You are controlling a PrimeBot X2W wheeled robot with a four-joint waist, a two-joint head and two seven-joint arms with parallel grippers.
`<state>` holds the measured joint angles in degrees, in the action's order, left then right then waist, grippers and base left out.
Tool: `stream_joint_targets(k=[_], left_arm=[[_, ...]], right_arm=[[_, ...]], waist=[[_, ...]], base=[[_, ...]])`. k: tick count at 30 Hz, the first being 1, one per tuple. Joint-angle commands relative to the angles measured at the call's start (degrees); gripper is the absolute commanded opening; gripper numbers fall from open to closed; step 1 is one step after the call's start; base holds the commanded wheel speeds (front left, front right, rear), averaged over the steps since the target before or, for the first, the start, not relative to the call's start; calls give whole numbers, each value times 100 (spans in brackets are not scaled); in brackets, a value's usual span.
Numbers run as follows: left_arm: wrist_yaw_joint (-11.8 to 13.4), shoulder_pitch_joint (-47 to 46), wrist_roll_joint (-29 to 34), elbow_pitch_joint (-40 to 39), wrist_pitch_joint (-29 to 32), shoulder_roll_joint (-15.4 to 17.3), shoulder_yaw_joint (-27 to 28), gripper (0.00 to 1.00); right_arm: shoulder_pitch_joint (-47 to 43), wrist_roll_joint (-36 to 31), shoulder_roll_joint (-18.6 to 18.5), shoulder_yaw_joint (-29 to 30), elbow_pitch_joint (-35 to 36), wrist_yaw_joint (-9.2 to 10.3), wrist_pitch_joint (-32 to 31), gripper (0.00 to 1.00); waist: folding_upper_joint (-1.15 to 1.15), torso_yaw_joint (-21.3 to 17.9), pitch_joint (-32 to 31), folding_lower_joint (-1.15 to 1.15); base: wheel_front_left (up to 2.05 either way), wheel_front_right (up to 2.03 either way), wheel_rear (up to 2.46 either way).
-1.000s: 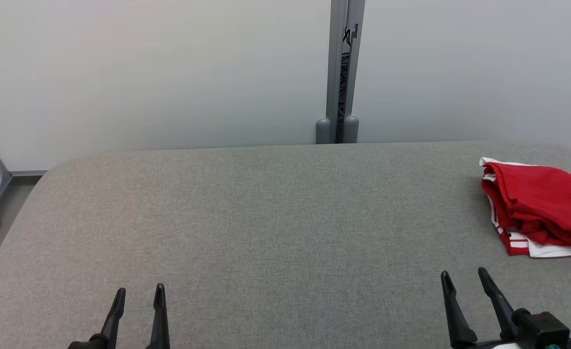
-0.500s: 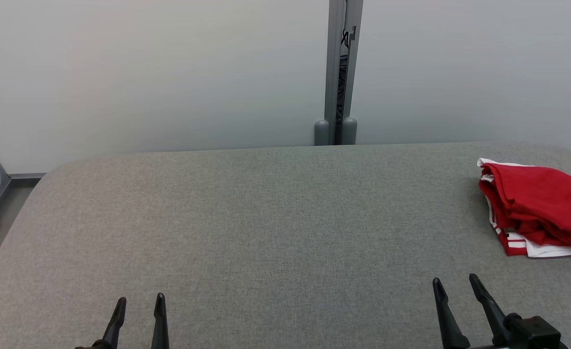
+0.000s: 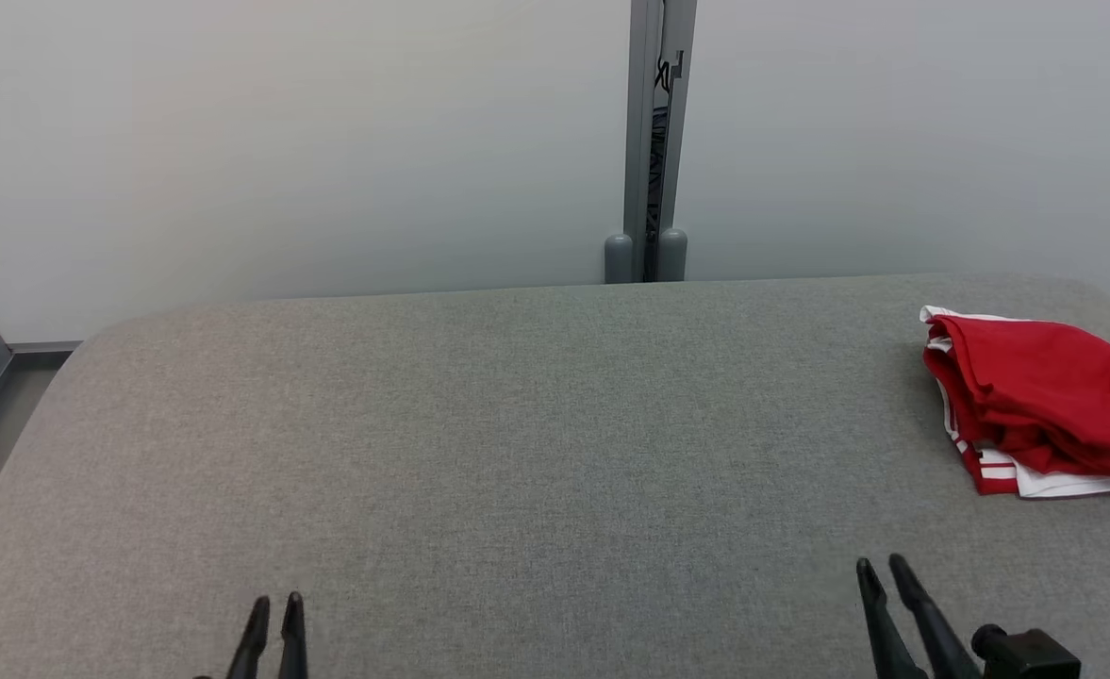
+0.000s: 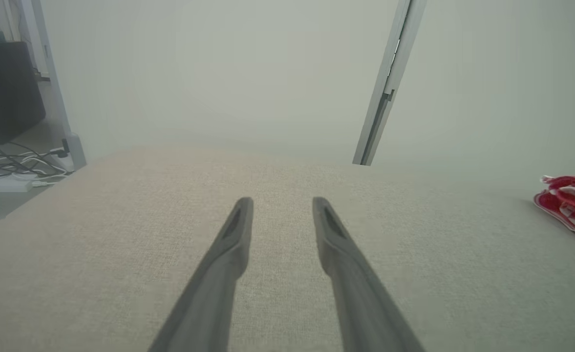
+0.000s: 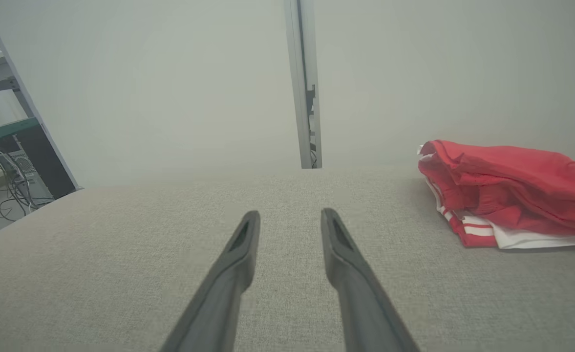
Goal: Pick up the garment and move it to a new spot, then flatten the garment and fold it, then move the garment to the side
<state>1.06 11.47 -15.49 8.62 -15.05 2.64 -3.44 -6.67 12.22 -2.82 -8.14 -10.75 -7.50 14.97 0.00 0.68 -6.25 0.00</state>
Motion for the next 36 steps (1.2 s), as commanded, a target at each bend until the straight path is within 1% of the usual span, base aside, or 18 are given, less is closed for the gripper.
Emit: stream_joint_targets(k=[1, 4, 6, 15, 36], left_arm=[[-2, 25, -28, 59, 18, -9, -4, 0], [-11, 44, -114, 147, 46, -14, -7, 0], [-47, -69, -450, 193, 104, -12, -19, 0], [-150, -387, -1386, 322, 239, -7, -79, 0], [-361, -1030, -3296, 575, 535, 5, -187, 0]], right_arm=[[-25, 17, 8, 5, -44, 0, -5, 0], [-61, 101, 22, 23, -116, 0, -31, 0], [-9, 464, -3, 112, -121, 0, -132, 0], [161, 1466, -76, 374, -159, 0, -426, 0], [506, 3450, -172, 961, -232, 0, -1068, 0]], waist=[[0, -1, 1, 0], [0, -1, 6, 0], [0, -3, 21, 0], [0, -8, 69, 0], [0, -20, 186, 0]], base=[[0, 0, 0], [0, 0, 0], [0, 0, 0], [0, 0, 0], [0, 0, 0]])
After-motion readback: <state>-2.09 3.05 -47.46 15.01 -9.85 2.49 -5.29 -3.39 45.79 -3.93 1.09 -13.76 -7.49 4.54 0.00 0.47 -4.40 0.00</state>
